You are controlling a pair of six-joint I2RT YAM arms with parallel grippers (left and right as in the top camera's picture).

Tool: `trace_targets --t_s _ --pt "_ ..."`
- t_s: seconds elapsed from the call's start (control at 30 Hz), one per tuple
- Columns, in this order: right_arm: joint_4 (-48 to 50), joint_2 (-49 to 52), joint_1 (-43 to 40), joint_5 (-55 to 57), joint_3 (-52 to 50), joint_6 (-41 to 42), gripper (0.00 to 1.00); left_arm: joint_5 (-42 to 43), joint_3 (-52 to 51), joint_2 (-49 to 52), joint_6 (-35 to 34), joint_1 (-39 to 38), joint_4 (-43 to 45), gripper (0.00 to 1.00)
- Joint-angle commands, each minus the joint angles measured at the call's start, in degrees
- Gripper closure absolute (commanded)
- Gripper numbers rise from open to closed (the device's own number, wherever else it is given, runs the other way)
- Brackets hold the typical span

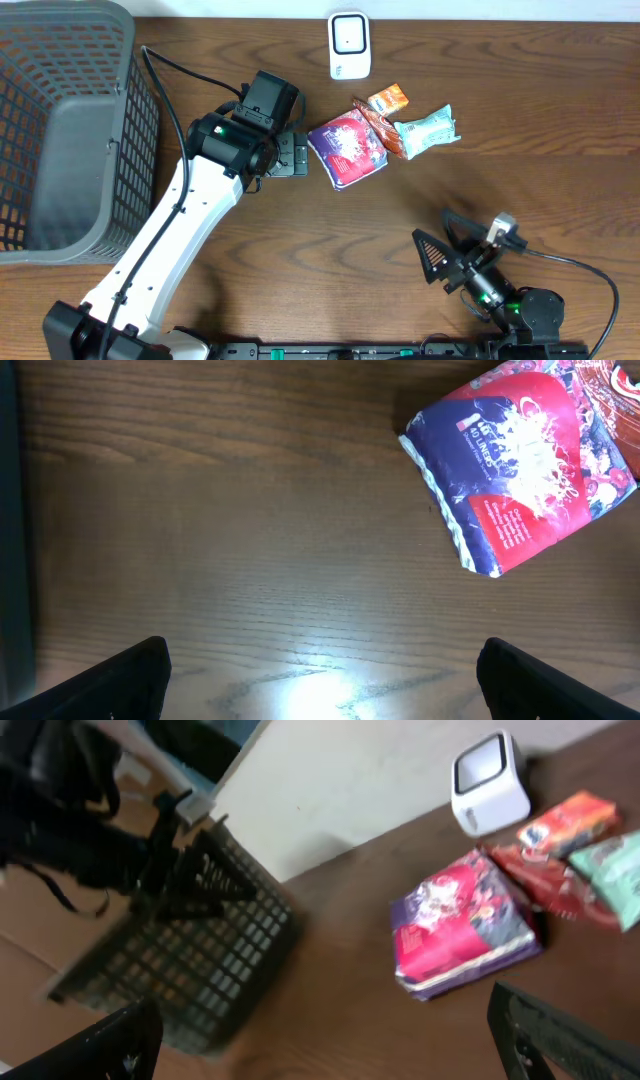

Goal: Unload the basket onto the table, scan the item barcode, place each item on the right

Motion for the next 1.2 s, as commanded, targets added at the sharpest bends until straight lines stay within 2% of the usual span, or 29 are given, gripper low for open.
trace_targets --t_s 0.0,0.47,0.6,0.77,0.97,1.17 --pt "0.0 -0.3 -0.3 1.1 0.0 6.7 0.01 -1.1 -0.1 0.0 -0.3 0.0 -0.3 0.02" --pt "0.0 -0.3 -0.3 1.2 0.0 7.8 0.01 -1.1 -0.1 0.0 -0.3 0.0 -0.4 0.02" --pt "0.0 -0.3 -0.2 0.1 0.5 4.2 0.01 -1.1 -0.1 0.0 -0.3 0.0 -0.3 0.02" --pt "0.0 -0.3 -0.2 0.2 1.2 4.3 0.01 -1.1 -0.1 0.0 -0.3 0.0 -0.4 0.02" --pt "2.0 -0.3 -0.2 8.6 3.8 3.9 0.01 -1.1 -0.1 0.0 -0.3 0.0 -0.3 0.02" --pt "1.9 2.9 -0.2 13.7 10.6 -0.9 0.01 -1.1 -0.1 0.0 -0.3 0.0 -0.3 0.02"
